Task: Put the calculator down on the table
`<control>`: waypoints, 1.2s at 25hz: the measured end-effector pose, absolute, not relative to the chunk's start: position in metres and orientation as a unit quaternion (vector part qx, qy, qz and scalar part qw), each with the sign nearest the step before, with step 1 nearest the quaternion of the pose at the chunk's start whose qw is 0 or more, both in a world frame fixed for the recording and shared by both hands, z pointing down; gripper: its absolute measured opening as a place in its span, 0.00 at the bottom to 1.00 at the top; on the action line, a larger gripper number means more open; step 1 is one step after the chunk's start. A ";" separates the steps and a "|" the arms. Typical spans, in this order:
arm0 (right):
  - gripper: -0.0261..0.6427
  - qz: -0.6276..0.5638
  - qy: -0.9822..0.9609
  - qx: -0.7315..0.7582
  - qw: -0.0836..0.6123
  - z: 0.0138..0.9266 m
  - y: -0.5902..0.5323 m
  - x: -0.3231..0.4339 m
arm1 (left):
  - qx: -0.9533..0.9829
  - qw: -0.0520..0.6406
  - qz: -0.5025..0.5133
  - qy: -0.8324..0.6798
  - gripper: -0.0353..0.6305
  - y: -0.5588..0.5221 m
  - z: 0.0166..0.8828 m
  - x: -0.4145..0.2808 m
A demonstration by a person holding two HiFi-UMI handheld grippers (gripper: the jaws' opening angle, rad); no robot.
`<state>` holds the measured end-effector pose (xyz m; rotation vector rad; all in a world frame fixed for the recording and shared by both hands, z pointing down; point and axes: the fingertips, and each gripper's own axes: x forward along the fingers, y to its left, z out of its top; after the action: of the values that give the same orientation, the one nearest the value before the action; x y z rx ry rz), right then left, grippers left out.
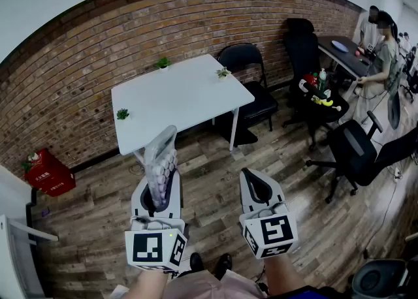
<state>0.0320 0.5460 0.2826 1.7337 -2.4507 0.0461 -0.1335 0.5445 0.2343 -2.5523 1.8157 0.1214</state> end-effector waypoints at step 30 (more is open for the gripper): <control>0.04 0.047 -0.833 0.542 0.096 0.337 0.414 0.035 | -0.793 -0.034 0.015 0.609 0.26 0.425 0.290 -0.133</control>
<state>0.0351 0.4139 0.3369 1.6058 -2.4693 0.1398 -0.1334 0.4246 0.2900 -2.5454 1.9546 0.0472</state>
